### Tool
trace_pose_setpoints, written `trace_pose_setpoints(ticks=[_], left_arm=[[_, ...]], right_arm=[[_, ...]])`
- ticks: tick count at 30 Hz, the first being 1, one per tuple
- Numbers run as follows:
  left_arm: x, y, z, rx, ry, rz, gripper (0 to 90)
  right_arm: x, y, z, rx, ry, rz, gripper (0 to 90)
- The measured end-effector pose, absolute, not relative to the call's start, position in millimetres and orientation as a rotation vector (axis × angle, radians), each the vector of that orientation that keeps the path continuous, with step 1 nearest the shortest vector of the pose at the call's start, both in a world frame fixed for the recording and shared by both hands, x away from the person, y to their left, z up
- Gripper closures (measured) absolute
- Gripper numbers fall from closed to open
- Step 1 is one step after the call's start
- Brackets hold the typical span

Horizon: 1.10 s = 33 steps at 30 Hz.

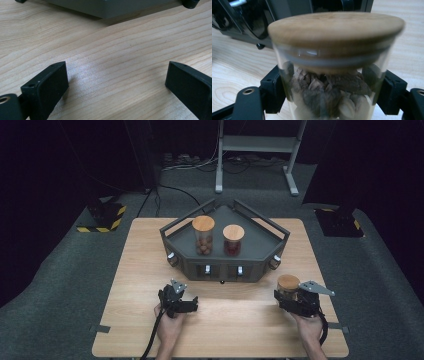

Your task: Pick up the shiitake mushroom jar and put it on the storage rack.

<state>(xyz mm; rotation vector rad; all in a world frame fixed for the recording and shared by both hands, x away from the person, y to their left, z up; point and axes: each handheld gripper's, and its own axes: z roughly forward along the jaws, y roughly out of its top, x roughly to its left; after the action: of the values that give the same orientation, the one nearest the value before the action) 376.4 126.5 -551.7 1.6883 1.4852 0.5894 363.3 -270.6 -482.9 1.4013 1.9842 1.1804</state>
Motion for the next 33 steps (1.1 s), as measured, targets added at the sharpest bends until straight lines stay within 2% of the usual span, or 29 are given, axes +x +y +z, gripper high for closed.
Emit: trace_pose_setpoints(ticks=[18,33], left_arm=[[376.4,126.5,-551.7,1.688,1.485,0.589,4.2],[376.4,126.4,-551.7,1.687,1.485,0.589,4.2]], right_arm=[[376.6,-259.6,-453.6,1.353,2.005,1.206,25.3],[380.9,-251.6,-425.9,1.274,1.944,1.38,25.3]])
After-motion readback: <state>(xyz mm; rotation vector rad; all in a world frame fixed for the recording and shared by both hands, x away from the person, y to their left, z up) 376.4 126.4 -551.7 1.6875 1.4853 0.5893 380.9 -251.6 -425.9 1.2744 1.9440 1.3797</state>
